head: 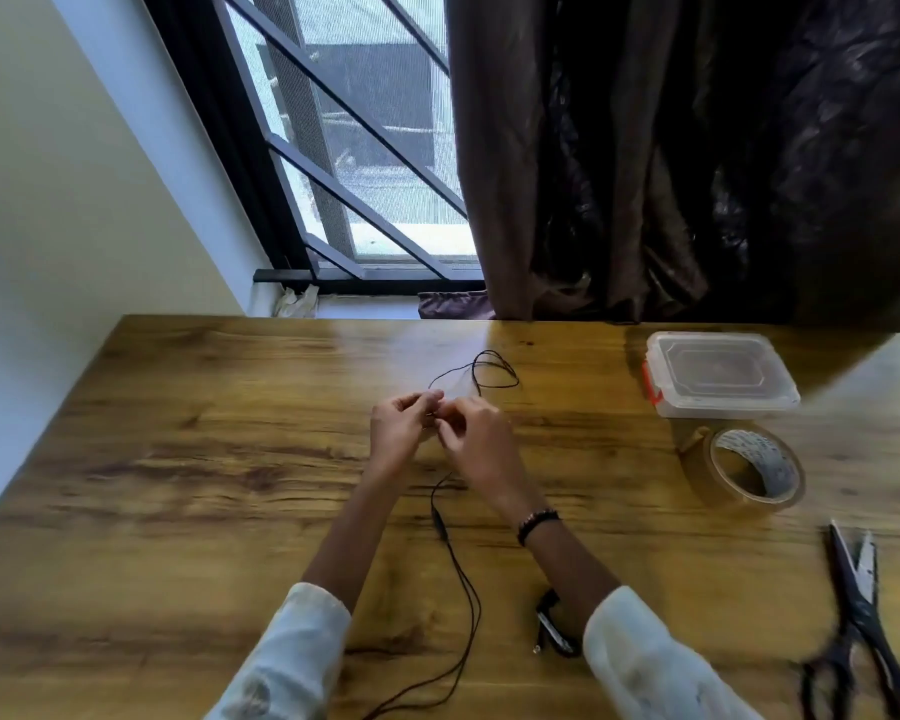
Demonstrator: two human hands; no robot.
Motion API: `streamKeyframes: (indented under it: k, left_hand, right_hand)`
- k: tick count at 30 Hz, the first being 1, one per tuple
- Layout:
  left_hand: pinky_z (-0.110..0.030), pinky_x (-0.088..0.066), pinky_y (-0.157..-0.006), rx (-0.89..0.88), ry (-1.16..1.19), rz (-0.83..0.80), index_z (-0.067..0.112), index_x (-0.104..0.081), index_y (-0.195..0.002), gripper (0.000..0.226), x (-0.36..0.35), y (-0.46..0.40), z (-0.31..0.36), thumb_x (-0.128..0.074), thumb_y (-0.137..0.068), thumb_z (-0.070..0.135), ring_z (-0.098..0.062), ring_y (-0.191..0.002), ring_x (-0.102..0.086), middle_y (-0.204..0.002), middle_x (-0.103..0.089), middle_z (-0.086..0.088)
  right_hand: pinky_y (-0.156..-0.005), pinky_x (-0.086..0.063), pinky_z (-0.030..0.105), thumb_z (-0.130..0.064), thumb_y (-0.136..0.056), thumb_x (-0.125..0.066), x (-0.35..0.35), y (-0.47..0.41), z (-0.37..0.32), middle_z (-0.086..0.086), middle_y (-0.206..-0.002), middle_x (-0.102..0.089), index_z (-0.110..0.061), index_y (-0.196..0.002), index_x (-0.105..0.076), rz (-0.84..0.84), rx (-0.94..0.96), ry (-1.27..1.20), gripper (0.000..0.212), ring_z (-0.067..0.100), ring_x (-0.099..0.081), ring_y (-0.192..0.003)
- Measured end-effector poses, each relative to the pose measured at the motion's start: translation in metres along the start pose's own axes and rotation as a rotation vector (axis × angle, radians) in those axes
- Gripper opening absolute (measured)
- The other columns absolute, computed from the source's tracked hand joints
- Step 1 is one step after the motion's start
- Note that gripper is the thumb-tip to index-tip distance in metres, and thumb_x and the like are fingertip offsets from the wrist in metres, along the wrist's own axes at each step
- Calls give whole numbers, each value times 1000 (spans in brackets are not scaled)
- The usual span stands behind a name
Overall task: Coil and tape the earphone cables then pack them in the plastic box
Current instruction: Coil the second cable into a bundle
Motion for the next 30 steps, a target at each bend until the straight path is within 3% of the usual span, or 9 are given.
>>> streamKeyframes:
  k: [3, 7, 11, 13, 15, 18, 21, 25, 30]
  left_hand:
    - [-20, -56, -61, 32, 140, -79, -3, -70, -101, 20, 10, 21, 17, -66, -88, 11, -19, -76, -71, -90, -73, -15]
    - [-23, -58, -66, 17, 190, -203, -1, -71, -100, 24, 25, 44, 44, -68, -82, 14, -17, -76, -73, -89, -75, -13]
    - [-24, -58, -70, -36, 147, -360, 5, -75, -96, 27, 32, 69, 71, -72, -75, 20, -16, -80, -73, -97, -75, -14]
    - [-24, -57, -72, -71, 119, -436, 8, -76, -96, 24, 31, 82, 82, -72, -76, 20, -15, -81, -72, -98, -74, -13]
    - [-24, -57, -73, -93, 134, -507, 9, -76, -97, 23, 29, 93, 92, -71, -77, 17, -14, -82, -72, -100, -74, -12]
    - [-24, -56, -76, -156, 153, -617, 8, -74, -103, 25, 29, 108, 105, -69, -79, 13, -17, -91, -72, -106, -73, -13]
    - [-26, -55, -82, -241, 148, -699, 8, -71, -111, 30, 29, 118, 117, -66, -82, 10, -18, -98, -70, -111, -71, -13]
    - [-27, -55, -82, -337, 181, -726, 7, -68, -116, 33, 24, 125, 131, -63, -84, 7, -18, -98, -69, -114, -70, -13]
    - [-23, -54, -83, -439, 279, -679, 2, -59, -123, 42, 15, 128, 147, -58, -82, -3, -21, -110, -65, -120, -67, -14]
  right_hand:
    - [-82, -54, 26, -17, -91, -65, 17, 15, -12, 4, -99, -67, -12, -104, -69, -5, 56, -70, 14, 14, -61, -90]
    - [-79, -47, 9, -18, -95, -60, 52, 25, -25, 2, -104, -63, -11, -107, -65, 67, 144, -170, 14, 5, -57, -92]
    - [-99, -32, 6, -13, -96, -57, 87, 21, -38, -4, -135, -52, -18, -133, -51, 50, 268, -118, 37, 2, -43, -122]
    - [-105, -22, 4, -17, -96, -58, 99, 18, -47, -4, -140, -50, -17, -138, -48, -1, 361, -61, 43, -2, -37, -126]
    - [-101, -29, 6, -19, -96, -57, 107, 16, -55, 0, -132, -59, -13, -132, -55, -38, 440, -64, 37, 4, -48, -121]
    - [-86, -45, 15, -5, -95, -55, 118, 18, -63, 7, -109, -71, -4, -116, -66, -13, 513, -139, 23, 14, -64, -98]
    - [-82, -49, 22, 5, -94, -52, 125, 22, -68, 8, -103, -69, 2, -110, -65, 72, 524, -179, 22, 17, -64, -93]
    - [-65, -44, 8, 6, -96, -49, 122, 32, -75, 3, -81, -62, 2, -98, -63, 81, 463, -296, 14, 3, -59, -69]
    - [-54, -41, 11, -4, -100, -45, 118, 44, -82, -8, -68, -54, -8, -86, -59, 53, 370, -343, 21, 5, -52, -55]
Point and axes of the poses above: each hand's wrist, its own y-axis away from the middle knuckle, its own x-axis out of the back of the hand, z = x × y, the point moved 1 cm from there along -y, towards the middle knuckle
